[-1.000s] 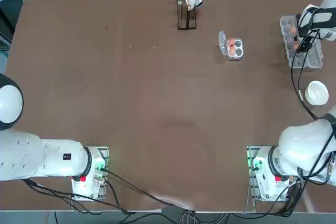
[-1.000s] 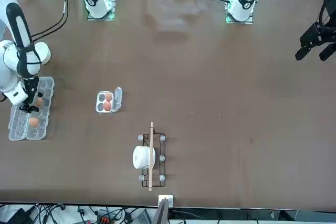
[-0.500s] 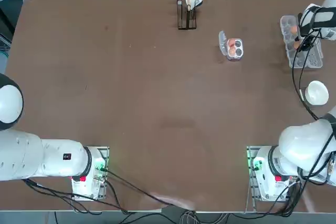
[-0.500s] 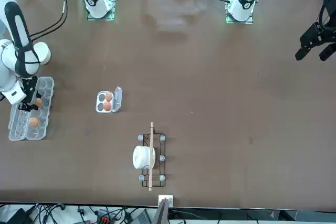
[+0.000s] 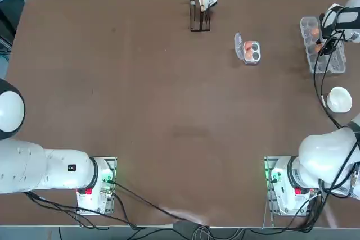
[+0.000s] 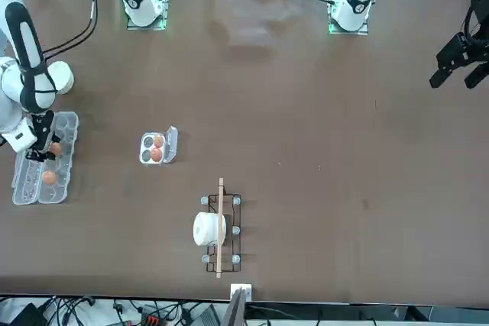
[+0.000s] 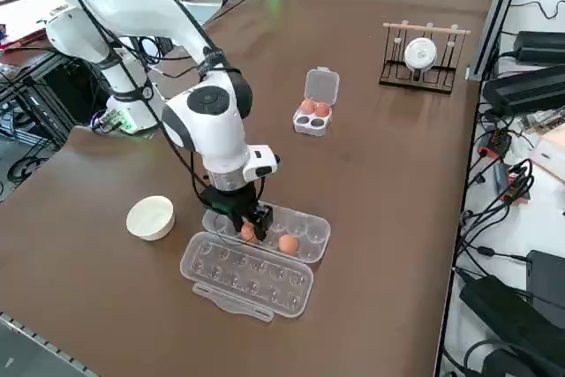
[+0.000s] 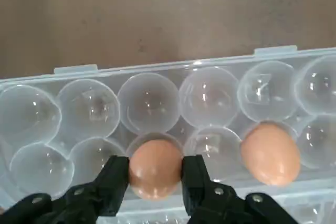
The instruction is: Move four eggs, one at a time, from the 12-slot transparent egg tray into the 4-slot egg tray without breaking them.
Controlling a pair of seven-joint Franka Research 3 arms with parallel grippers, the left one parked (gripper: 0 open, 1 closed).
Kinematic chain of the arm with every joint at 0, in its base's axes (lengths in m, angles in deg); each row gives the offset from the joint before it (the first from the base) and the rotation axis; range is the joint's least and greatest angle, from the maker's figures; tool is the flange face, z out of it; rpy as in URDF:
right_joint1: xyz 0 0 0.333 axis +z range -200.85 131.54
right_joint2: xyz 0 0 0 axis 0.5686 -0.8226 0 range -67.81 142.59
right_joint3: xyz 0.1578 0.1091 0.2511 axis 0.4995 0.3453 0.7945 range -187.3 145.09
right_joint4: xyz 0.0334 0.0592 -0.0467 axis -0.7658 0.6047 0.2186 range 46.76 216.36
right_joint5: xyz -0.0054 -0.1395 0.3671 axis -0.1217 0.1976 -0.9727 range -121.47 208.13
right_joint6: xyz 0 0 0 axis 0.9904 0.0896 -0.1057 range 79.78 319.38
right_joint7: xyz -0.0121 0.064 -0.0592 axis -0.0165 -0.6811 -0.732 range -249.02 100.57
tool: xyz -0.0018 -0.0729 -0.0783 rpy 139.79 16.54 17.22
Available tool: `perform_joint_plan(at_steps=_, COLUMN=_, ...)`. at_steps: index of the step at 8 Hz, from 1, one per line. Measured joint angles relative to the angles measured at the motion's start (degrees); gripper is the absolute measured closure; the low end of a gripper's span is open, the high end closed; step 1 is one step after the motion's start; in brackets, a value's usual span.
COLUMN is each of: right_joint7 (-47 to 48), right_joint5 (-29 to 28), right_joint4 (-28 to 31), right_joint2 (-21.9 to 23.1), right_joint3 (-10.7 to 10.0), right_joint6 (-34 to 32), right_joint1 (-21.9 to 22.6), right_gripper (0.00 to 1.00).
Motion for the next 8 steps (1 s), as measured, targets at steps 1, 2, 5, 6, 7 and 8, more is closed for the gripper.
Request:
perform_joint_plan(at_steps=1, right_joint7=0.08, right_joint5=-0.51, right_joint4=-0.75, right_joint2=1.45, right_joint3=0.08, right_joint6=-2.63, right_joint1=0.00, right_gripper=0.42)
perform_joint_plan(at_steps=2, right_joint7=0.66, right_joint5=-0.82, right_joint4=-1.38, right_joint2=4.25, right_joint3=0.35, right_joint6=-6.10, right_joint1=0.04, right_gripper=0.42)
perform_joint_plan(at_steps=5, right_joint7=9.73, right_joint5=-1.16, right_joint4=-1.67, right_joint2=13.74, right_joint3=1.46, right_joint6=-16.28, right_joint1=2.93, right_gripper=0.42)
perform_joint_plan(at_steps=6, right_joint7=15.13, right_joint5=-1.27, right_joint4=-1.56, right_joint2=15.72, right_joint3=1.59, right_joint6=-18.81, right_joint1=5.30, right_gripper=0.42)
perform_joint_plan(at_steps=7, right_joint7=21.19, right_joint5=-1.34, right_joint4=-1.31, right_joint2=16.77, right_joint3=1.72, right_joint6=-20.20, right_joint1=8.05, right_gripper=0.42)
perform_joint_plan(at_steps=8, right_joint7=27.60, right_joint5=-1.41, right_joint4=-1.10, right_joint2=16.92, right_joint3=1.83, right_joint6=-21.14, right_joint1=11.03, right_gripper=0.42)
